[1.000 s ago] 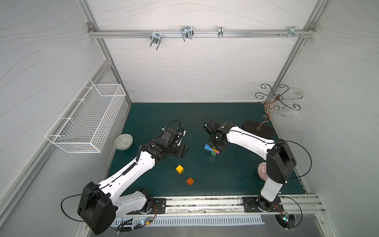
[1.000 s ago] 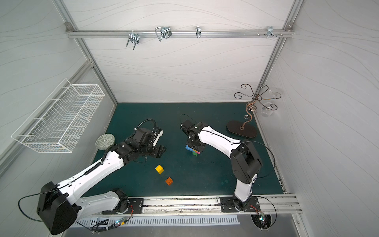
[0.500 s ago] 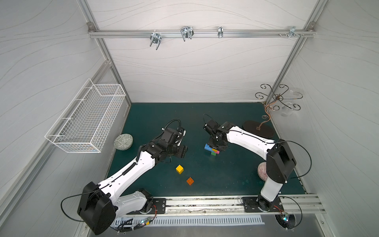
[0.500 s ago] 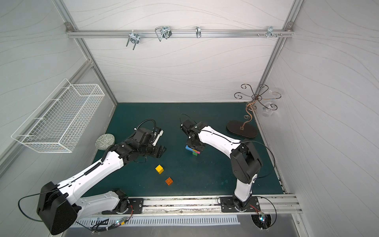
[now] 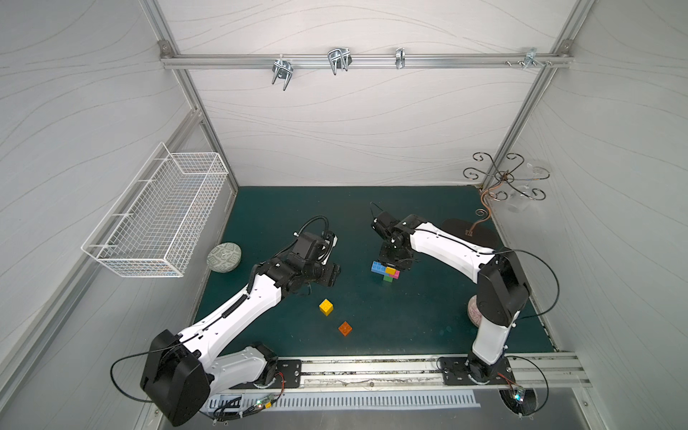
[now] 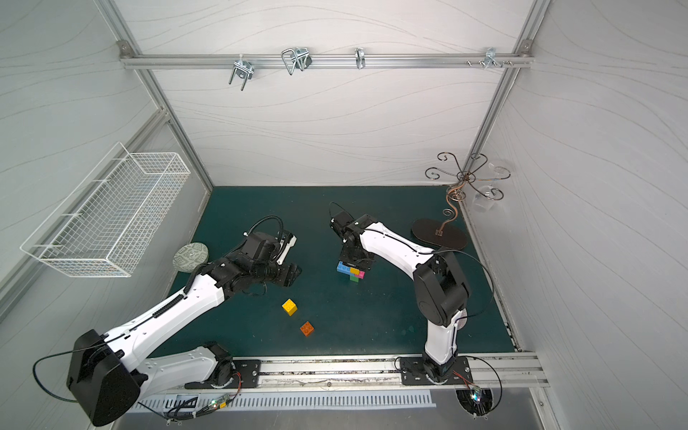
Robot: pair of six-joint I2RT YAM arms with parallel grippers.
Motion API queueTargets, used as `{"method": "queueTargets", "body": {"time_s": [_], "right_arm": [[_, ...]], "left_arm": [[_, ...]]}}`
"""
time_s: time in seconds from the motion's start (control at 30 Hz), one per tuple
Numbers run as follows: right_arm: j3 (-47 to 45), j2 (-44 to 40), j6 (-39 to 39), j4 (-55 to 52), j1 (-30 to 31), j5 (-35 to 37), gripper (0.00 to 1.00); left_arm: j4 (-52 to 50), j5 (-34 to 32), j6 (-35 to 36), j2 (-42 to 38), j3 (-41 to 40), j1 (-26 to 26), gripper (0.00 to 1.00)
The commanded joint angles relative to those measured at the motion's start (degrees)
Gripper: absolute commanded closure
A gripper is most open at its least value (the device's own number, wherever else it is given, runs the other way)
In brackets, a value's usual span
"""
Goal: Assemble the number 4 with lego
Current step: Assemble the lego brick with the lego brick.
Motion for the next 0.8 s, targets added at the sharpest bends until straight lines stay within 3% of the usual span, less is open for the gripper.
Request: {"method": "queueTargets", "body": {"time_s": [0.0,0.4,0.77], "right_arm": [[-2.47,6.40,-1.74,-2.06,0.39,-2.07,1.00],[-6.17,9.63,-6.71,0.81,0.57,-3.18,1.00],[-3.79,13.00,-17.28,-0.11,0.04,-6.08,1.00]], "left_arm": [[1.29,0.04,-0.30,-0.73,0.58,0.19,0.31],[1.36,-0.19,-0.24,-1.02,0.49,0.25,0.31],[1.41,-0.19,-0.12,-0.98,0.43,0.31,0.31]]}}
